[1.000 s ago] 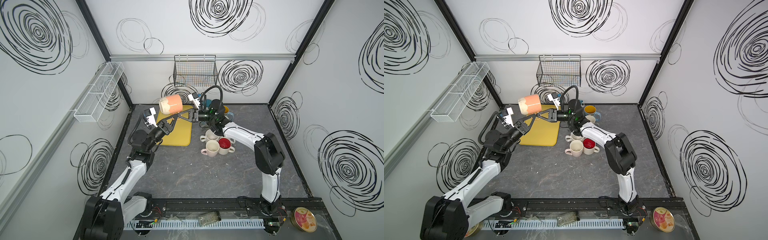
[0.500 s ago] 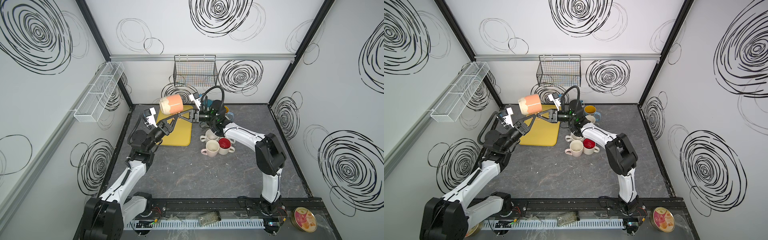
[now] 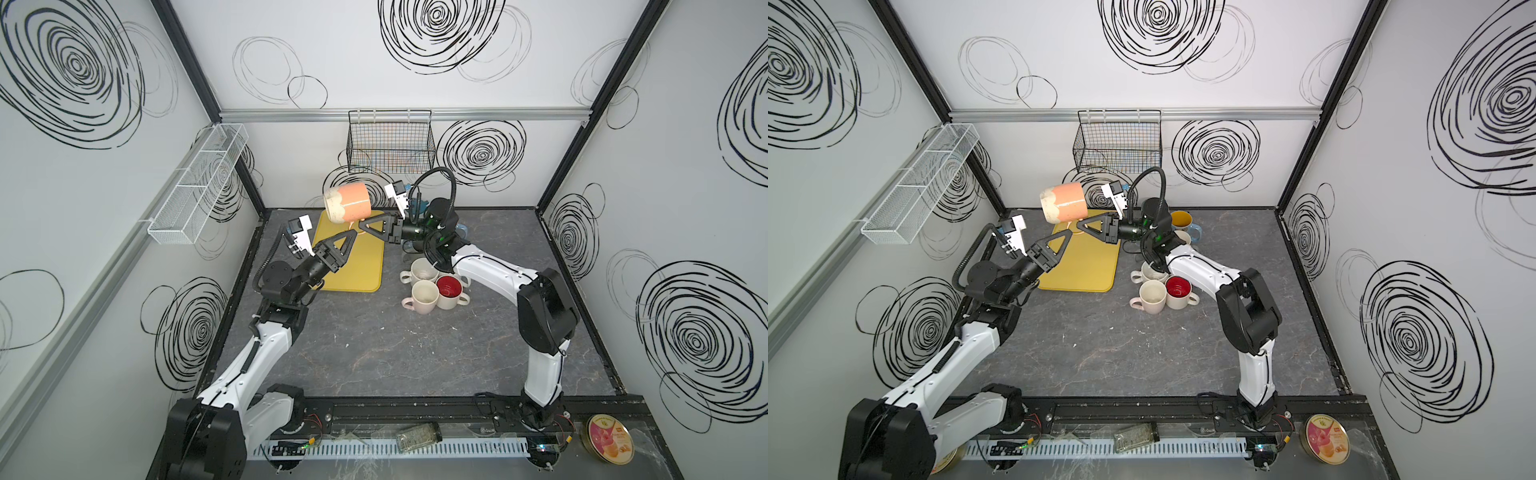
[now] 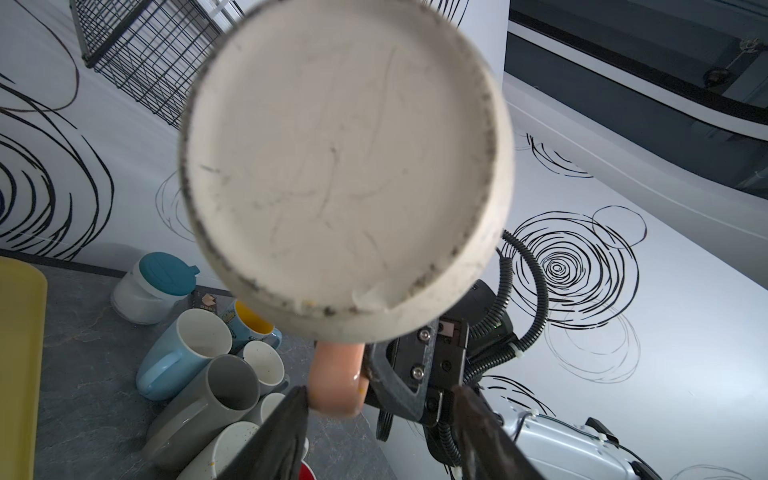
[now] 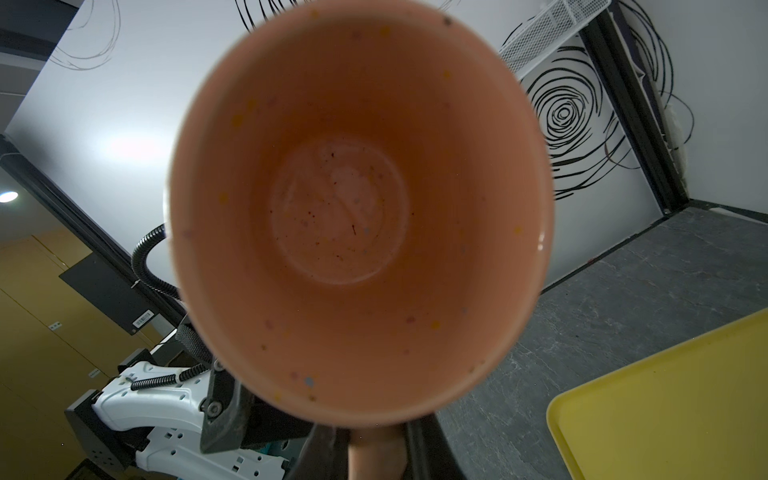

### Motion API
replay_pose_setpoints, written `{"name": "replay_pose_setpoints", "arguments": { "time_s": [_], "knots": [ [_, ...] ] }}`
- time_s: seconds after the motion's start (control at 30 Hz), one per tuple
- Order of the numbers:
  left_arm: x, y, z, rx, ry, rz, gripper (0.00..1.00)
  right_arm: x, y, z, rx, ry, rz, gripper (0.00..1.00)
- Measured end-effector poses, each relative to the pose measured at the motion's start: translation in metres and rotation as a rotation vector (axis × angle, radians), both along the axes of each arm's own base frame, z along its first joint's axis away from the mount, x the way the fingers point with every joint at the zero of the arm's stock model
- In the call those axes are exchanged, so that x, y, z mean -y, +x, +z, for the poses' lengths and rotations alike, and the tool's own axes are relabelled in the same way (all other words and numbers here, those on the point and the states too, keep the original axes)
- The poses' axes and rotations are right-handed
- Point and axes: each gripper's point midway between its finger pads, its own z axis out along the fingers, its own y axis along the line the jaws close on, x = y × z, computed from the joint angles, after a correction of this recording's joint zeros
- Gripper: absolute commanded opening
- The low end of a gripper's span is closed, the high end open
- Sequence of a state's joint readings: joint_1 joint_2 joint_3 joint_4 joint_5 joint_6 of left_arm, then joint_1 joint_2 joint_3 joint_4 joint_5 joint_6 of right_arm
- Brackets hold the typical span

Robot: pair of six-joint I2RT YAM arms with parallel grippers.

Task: Turn the mug right side up
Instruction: 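Carry the peach mug toward the mugs with the right gripper while the left releases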

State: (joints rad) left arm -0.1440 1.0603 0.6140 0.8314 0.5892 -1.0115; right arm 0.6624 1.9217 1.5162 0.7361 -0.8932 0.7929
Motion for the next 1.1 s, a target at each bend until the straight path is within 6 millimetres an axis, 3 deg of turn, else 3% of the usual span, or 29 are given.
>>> {"name": "replay_pose_setpoints", "arguments": {
  "time_s": [0.37, 0.6, 0.7, 0.83, 1.1],
  "knots": [
    [0.001, -0.003, 0.001, 0.008, 0.011, -0.010, 0.60, 0.023, 0.015, 0.008, 0.070, -0.047, -0.099, 0.00],
    [0.002, -0.003, -0.001, 0.007, 0.018, -0.011, 0.60, 0.059, 0.038, 0.001, 0.073, -0.100, -0.211, 0.00],
    [0.002, -0.002, -0.004, -0.002, 0.029, -0.009, 0.60, 0.087, 0.055, -0.007, 0.072, -0.160, -0.307, 0.00],
    [0.002, 0.002, -0.015, -0.031, 0.064, -0.001, 0.58, 0.139, 0.079, -0.022, 0.066, -0.259, -0.478, 0.00],
    [0.006, 0.025, -0.039, -0.157, 0.259, 0.087, 0.58, 0.268, 0.124, -0.075, -0.035, -0.522, -0.879, 0.00]
  ]
}}
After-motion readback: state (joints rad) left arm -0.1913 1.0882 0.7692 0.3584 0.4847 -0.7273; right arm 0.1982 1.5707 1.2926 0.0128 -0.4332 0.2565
